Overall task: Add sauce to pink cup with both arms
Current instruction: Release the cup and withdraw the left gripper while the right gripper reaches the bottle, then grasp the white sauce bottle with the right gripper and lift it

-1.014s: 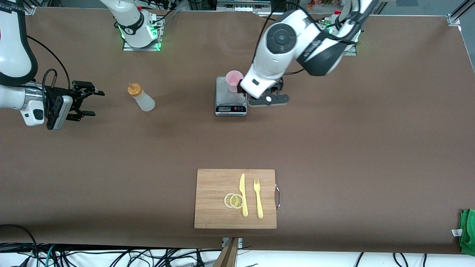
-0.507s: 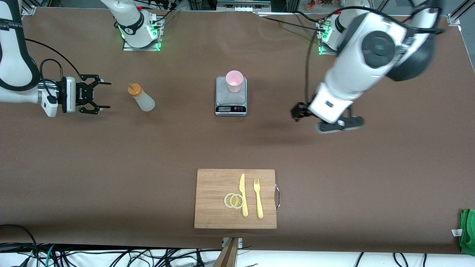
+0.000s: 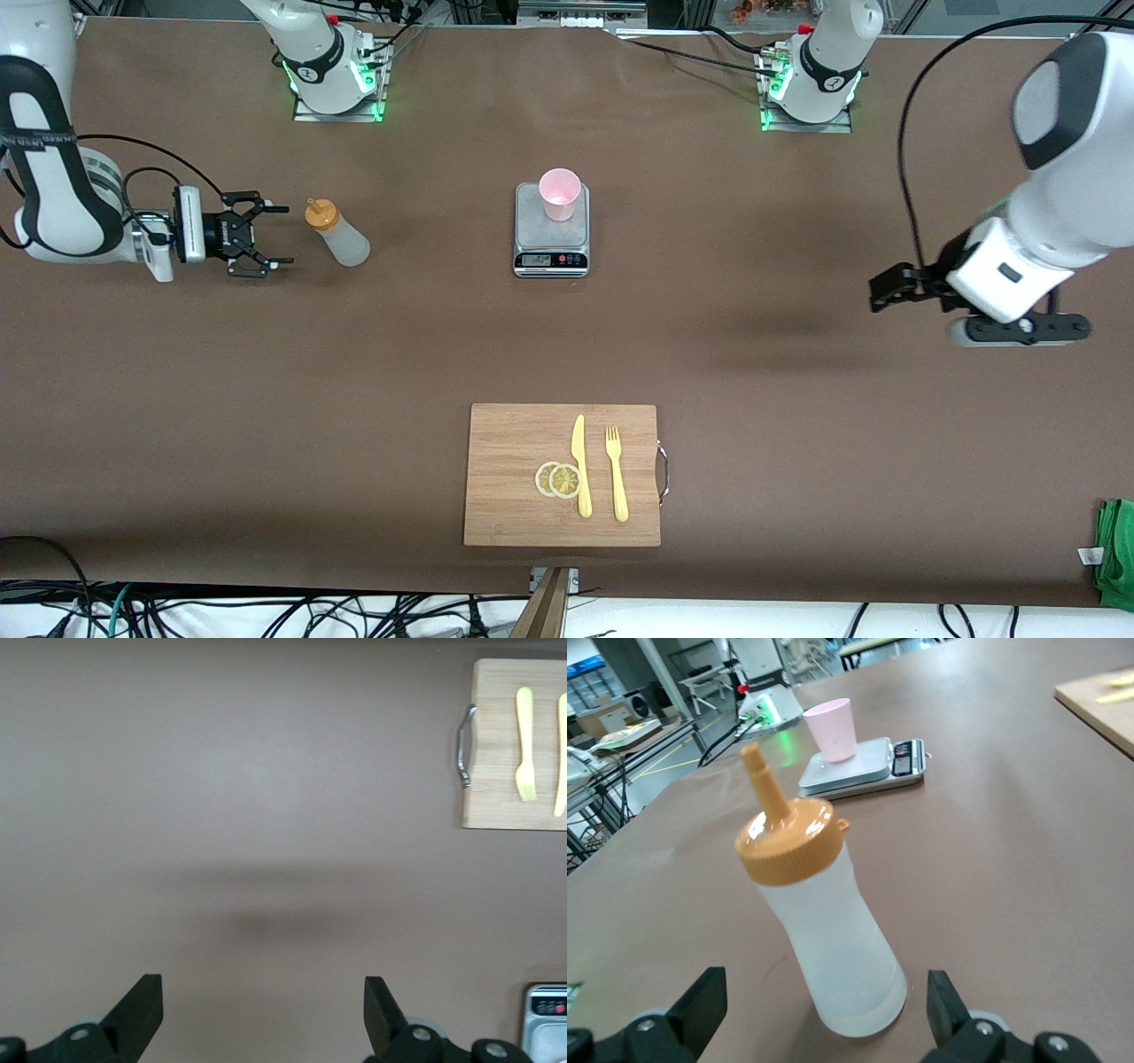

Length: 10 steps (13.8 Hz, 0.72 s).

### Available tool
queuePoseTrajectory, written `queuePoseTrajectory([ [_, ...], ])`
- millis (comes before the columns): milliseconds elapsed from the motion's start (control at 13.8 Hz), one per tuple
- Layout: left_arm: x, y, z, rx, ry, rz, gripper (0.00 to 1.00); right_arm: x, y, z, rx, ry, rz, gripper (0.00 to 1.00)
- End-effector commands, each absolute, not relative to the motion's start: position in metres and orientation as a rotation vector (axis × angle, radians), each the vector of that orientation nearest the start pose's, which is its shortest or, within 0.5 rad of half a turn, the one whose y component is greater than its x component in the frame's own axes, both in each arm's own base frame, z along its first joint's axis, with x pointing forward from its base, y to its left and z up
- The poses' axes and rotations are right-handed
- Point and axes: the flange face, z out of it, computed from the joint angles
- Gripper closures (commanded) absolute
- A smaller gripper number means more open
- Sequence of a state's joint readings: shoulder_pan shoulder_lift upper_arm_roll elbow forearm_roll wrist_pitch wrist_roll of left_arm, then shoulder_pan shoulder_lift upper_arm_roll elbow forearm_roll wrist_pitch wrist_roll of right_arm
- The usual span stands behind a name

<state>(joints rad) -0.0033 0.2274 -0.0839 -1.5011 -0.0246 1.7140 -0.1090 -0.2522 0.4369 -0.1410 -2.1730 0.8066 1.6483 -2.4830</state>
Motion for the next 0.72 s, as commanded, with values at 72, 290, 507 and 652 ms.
queuePoseTrajectory([
  [72, 0.622, -0.015, 0.549, -3.188, 0.019, 0.051, 0.0, 0.453, -0.11, 0.15, -1.327, -1.562, -0.769, 0.0],
  [290, 0.622, 0.002, 0.549, -3.14, 0.106, 0.047, 0.0, 0.444, -0.1, 0.128, -1.247, -1.524, -0.816, 0.0],
  [507, 0.622, 0.003, 0.552, -3.138, 0.102, 0.045, 0.0, 0.443, -0.088, 0.118, -1.236, -1.5, -0.818, 0.0],
  [652, 0.623, 0.0, 0.557, -3.139, 0.106, 0.042, 0.0, 0.445, -0.076, 0.112, -1.229, -1.49, -0.829, 0.0],
])
